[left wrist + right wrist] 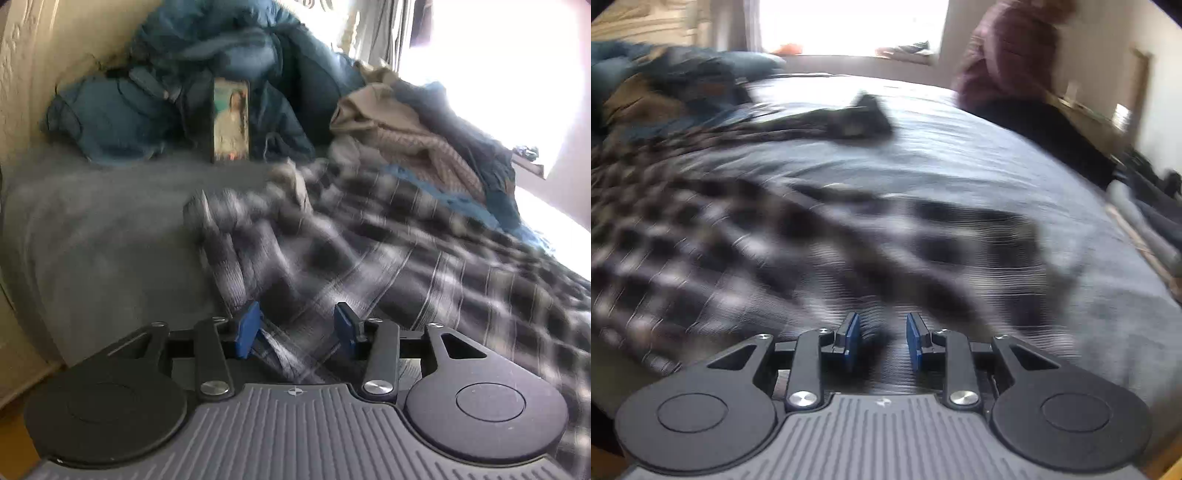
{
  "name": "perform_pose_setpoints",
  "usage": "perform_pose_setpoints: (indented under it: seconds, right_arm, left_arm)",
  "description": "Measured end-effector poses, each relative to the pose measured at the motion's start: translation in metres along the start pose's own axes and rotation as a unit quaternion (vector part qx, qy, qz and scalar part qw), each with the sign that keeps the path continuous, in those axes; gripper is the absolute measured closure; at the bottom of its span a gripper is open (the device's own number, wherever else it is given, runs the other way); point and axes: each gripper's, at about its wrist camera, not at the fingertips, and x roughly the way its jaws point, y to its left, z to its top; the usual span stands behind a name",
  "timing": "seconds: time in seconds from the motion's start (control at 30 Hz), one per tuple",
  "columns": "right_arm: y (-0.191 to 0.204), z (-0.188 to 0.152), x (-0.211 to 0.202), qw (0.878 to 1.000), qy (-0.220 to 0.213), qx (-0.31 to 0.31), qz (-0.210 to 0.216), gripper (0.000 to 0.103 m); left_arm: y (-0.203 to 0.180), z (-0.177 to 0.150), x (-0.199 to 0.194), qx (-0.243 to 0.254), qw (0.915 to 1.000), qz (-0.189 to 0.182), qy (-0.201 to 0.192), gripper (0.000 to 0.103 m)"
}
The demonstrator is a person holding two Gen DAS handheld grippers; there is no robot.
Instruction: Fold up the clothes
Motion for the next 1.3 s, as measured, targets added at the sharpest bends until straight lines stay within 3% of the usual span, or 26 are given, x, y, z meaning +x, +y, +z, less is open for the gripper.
perform_pose_setpoints:
  seconds: [0.1,0.17,0.3,0.37,0.47,0.57,0.8,0.83,0.87,0.9,1.03,1.17,1.3]
  right_arm:
    - [0.008,0.032,-0.006,0.998,-0.049,-0.011,0.038,0.072]
    - [0.03,0.06,0.003,0.992,-0.078,-0.039,0.089,0.072]
    - [0.085,0.099,0.05,0.976,-0.078,-0.106,0.175,0.073]
    - [0.102,0.109,0.069,0.969,-0.067,-0.135,0.196,0.072]
    - [0.118,0.117,0.091,0.96,-0.048,-0.174,0.214,0.071]
    - [0.134,0.124,0.112,0.949,-0.03,-0.212,0.231,0.066]
    - [0.146,0.129,0.144,0.925,0.036,-0.246,0.286,0.058]
    - [0.148,0.128,0.147,0.925,0.044,-0.247,0.285,0.064]
    - [0.149,0.127,0.146,0.926,0.04,-0.245,0.286,0.091]
    - [0.148,0.128,0.14,0.929,0.028,-0.241,0.279,0.101]
    - [0.143,0.129,0.124,0.941,-0.016,-0.225,0.253,0.101]
    - [0.136,0.124,0.152,0.954,-0.002,-0.196,0.226,0.098]
    - [0.115,0.131,0.156,0.967,-0.01,-0.141,0.213,0.071]
  left_arm:
    - [-0.022,0.011,-0.006,0.005,0.9989,-0.043,-0.014,0.057]
    - [-0.048,0.015,-0.002,0.018,0.9964,-0.083,-0.004,0.057]
    - [-0.099,0.009,0.012,0.062,0.9902,-0.124,0.018,0.057]
    - [-0.12,-0.001,0.02,0.096,0.9881,-0.119,0.02,0.057]
    - [-0.134,-0.019,0.034,0.144,0.9862,-0.08,0.022,0.057]
    - [-0.13,-0.03,0.044,0.156,0.9858,-0.059,0.024,0.056]
    - [-0.124,-0.035,0.047,0.149,0.9869,-0.062,0.01,0.05]
    - [-0.124,-0.035,0.047,0.147,0.9872,-0.062,0.008,0.05]
    - [-0.124,-0.035,0.047,0.146,0.9873,-0.061,0.007,0.05]
    - [-0.124,-0.035,0.047,0.146,0.9875,-0.06,0.006,0.049]
    - [-0.123,-0.035,0.048,0.143,0.9879,-0.059,0.005,0.049]
    - [-0.124,-0.035,0.048,0.143,0.9879,-0.059,0.005,0.048]
    - [-0.123,-0.036,0.047,0.142,0.9879,-0.062,0.004,0.048]
